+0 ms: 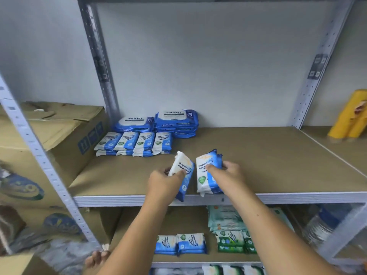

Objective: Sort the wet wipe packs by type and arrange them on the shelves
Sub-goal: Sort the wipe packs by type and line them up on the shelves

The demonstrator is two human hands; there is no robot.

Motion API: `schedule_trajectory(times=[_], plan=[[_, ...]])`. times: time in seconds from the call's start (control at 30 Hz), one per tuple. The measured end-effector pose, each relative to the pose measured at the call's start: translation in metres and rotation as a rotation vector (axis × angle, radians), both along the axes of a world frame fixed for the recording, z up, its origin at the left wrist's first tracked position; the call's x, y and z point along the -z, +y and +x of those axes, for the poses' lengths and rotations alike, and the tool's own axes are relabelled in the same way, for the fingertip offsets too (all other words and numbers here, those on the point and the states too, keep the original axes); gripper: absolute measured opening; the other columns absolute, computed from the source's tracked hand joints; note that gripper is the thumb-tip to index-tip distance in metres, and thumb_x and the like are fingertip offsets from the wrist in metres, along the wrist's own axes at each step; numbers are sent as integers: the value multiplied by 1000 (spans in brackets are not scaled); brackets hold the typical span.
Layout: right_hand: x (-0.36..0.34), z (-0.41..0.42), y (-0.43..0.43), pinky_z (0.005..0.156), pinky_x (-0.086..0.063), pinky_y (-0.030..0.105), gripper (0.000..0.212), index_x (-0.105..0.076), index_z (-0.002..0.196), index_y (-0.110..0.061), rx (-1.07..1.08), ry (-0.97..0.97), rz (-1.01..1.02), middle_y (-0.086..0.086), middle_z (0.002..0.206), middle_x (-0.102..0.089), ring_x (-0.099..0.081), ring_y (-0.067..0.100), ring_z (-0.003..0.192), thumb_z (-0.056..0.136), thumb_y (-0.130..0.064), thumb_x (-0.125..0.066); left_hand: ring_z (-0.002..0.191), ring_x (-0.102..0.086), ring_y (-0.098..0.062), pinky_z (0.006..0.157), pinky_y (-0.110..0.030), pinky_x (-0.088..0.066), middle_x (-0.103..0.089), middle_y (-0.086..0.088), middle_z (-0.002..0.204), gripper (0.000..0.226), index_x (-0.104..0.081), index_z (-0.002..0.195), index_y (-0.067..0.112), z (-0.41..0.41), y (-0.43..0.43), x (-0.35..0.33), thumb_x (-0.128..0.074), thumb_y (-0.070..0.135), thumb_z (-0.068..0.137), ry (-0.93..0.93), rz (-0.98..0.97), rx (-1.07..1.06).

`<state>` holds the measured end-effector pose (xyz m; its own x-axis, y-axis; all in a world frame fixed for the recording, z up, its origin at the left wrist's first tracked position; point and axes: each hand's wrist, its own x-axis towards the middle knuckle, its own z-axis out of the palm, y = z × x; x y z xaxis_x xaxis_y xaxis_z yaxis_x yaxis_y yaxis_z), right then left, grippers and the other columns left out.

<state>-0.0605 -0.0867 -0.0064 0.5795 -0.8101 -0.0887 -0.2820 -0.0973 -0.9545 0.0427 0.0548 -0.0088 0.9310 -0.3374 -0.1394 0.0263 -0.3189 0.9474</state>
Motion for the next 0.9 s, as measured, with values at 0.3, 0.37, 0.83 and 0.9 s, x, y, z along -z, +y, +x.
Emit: schedule_trajectory(times=[0.3,0.37,0.83,0.9], plan=[[-9,10,-9,46,-43,21,28,-65,67,-9,10,342,-278,3,66,-63,-61,12,55,82,-32,-60,117,-46,-28,99,-44,-35,-61,5,96,44,-65,91,26,27,-5,3,-49,66,80,-181,512,86],[-6,7,-9,55,-49,27,27,-67,74,-8,37,354,-316,3,71,-66,-63,21,67,81,-33,-59,111,-57,-28,102,-48,-41,-67,6,98,50,-66,99,30,34,-2,6,-46,69,74,-186,458,137],[7,-32,2,97,-43,30,47,-57,117,-35,-347,219,-766,-13,122,-36,-37,13,119,79,-8,-66,118,-47,0,94,4,-25,-43,13,132,51,-69,118,37,22,38,19,-80,7,78,-690,210,436],[13,-28,-1,94,-48,32,46,-61,119,-34,-302,197,-770,-15,124,-37,-44,12,115,82,-8,-69,117,-48,-3,101,-9,-34,-42,12,133,47,-71,119,35,18,27,26,-82,12,79,-722,192,373]])
